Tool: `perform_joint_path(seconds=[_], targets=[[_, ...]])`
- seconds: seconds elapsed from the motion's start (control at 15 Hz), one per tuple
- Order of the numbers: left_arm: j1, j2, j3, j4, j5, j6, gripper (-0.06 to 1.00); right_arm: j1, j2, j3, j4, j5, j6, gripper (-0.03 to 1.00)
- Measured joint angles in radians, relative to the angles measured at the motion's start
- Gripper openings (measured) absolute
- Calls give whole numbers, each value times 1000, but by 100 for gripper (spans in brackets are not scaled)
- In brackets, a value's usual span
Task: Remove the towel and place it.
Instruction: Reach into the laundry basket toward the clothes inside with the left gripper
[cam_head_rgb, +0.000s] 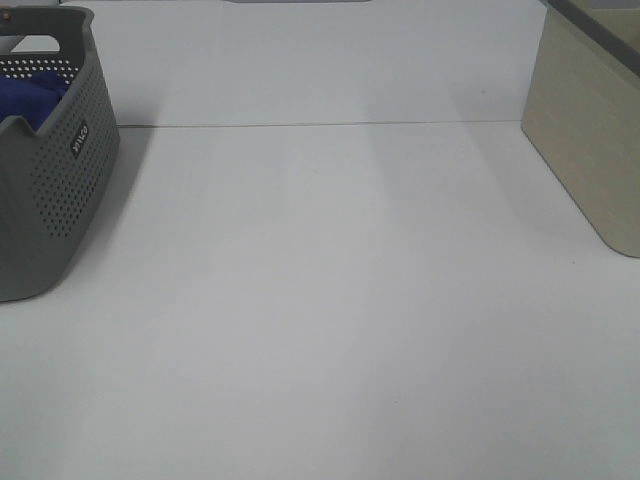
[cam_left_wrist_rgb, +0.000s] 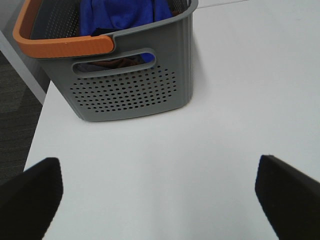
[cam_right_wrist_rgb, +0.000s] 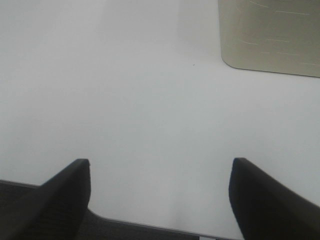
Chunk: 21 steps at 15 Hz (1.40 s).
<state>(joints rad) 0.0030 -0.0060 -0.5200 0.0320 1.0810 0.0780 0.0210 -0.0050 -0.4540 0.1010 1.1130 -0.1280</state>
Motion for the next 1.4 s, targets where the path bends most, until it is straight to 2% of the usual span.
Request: perform_joint_path(seconds=[1.4], targets=[[0,0,0,0,0,0,99,0,0,0,0,0,0,75]])
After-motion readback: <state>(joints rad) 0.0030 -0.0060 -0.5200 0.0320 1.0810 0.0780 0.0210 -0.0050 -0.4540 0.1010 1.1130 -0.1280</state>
